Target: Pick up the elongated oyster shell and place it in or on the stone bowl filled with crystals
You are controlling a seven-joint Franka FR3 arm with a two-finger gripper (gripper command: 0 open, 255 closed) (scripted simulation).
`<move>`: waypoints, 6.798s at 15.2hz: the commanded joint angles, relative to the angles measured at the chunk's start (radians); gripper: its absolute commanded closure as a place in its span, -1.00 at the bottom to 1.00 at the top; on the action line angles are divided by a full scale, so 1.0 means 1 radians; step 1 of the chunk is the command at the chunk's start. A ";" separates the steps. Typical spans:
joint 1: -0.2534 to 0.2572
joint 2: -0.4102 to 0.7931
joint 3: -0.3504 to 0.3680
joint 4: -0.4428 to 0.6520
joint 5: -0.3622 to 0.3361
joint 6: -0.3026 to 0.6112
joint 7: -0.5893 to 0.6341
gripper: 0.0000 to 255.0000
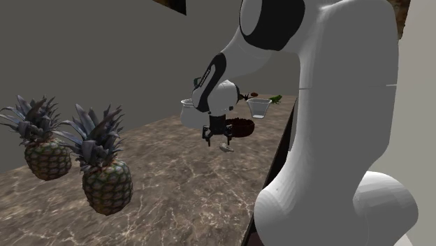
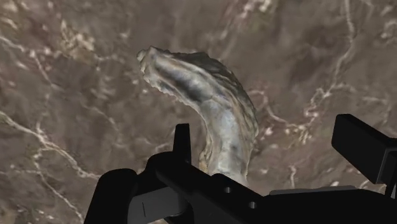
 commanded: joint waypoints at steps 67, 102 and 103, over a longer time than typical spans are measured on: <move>-0.117 0.468 -0.074 1.097 0.047 -0.611 -0.267 1.00; -0.115 0.440 -0.072 1.038 0.046 -0.580 -0.261 -1.00; -0.115 0.440 -0.072 1.038 0.046 -0.580 -0.261 -1.00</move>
